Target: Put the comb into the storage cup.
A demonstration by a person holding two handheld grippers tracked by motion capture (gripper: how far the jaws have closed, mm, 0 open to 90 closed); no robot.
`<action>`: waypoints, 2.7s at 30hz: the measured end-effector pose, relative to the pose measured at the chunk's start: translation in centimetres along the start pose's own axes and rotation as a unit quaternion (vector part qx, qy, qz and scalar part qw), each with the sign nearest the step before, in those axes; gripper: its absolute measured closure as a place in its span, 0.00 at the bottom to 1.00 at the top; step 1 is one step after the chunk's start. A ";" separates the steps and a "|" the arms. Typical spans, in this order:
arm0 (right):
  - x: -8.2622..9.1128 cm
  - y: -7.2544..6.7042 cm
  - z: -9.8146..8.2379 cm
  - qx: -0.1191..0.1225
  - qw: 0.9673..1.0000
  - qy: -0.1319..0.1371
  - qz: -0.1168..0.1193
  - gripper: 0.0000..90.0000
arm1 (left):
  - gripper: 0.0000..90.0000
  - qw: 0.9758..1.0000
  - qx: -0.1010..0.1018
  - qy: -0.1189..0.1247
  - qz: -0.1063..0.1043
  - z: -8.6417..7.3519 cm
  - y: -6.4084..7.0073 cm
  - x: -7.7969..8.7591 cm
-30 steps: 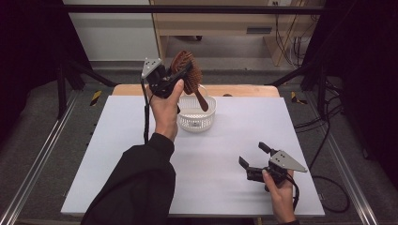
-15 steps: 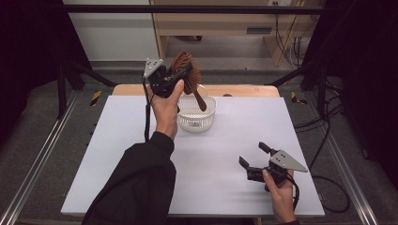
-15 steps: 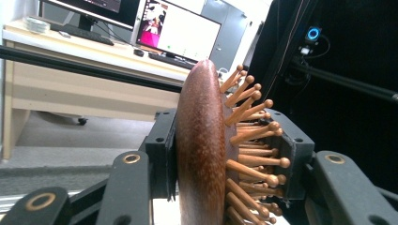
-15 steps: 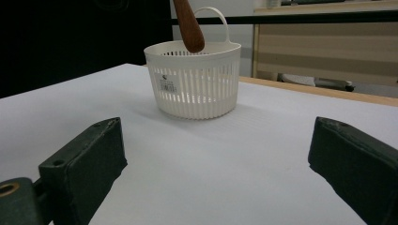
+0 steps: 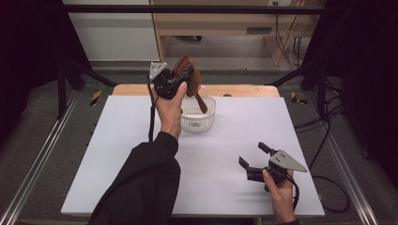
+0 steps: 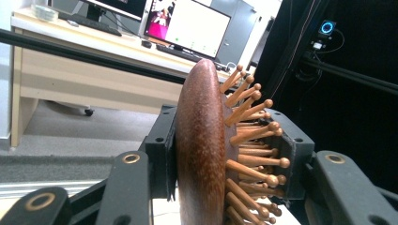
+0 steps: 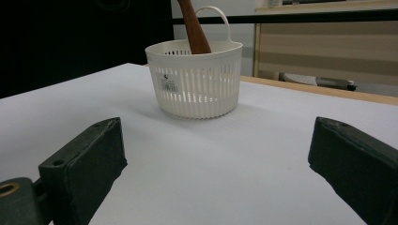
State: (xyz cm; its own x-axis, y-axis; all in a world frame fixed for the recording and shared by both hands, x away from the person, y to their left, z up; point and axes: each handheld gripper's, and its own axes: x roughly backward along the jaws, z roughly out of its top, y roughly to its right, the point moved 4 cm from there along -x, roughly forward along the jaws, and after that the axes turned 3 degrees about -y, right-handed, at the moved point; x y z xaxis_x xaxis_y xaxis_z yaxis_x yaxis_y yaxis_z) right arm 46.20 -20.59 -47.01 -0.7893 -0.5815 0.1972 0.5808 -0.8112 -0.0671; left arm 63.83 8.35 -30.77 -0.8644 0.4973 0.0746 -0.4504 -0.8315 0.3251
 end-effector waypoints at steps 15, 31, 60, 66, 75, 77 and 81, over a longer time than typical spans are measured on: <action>-0.2 -0.1 -0.2 0.000 1.000 -0.006 0.000 0.05 | 0.56 1.000 0.001 0.002 0.003 -2.1 0.4 -1.7; -0.1 -0.1 -0.1 -0.005 1.000 0.000 0.005 0.05 | 0.56 1.000 -0.005 0.003 0.022 -3.2 0.6 -2.2; -0.2 -0.2 -0.2 -0.007 1.000 -0.001 0.008 0.05 | 0.56 1.000 0.003 -0.006 0.019 -4.8 -0.3 -2.5; -0.2 -0.2 -0.2 -0.008 1.000 -0.001 0.009 0.05 | 0.56 1.000 0.007 -0.005 0.019 -5.1 -0.3 -2.5; -0.2 -0.2 -0.2 -0.008 1.000 -0.002 0.008 0.05 | 0.56 1.000 0.010 -0.004 0.024 -5.5 -0.7 -2.4; -0.2 -0.2 -0.2 -0.008 1.000 -0.002 0.009 0.05 | 0.56 1.000 0.010 -0.004 0.024 -5.6 -0.7 -2.3; -0.2 -0.2 -0.2 -0.009 1.000 -0.002 0.010 0.05 | 0.56 1.000 0.013 -0.004 0.023 -5.8 -0.8 -2.4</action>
State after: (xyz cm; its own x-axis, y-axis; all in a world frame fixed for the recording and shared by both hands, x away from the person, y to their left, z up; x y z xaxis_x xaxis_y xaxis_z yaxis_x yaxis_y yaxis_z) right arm 46.20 -20.30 -47.23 -0.7769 -0.5969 0.2005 0.5922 -0.8008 -0.0895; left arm 64.92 6.39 -36.64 -0.8825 0.4601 0.0975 -0.4037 -0.8473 0.3451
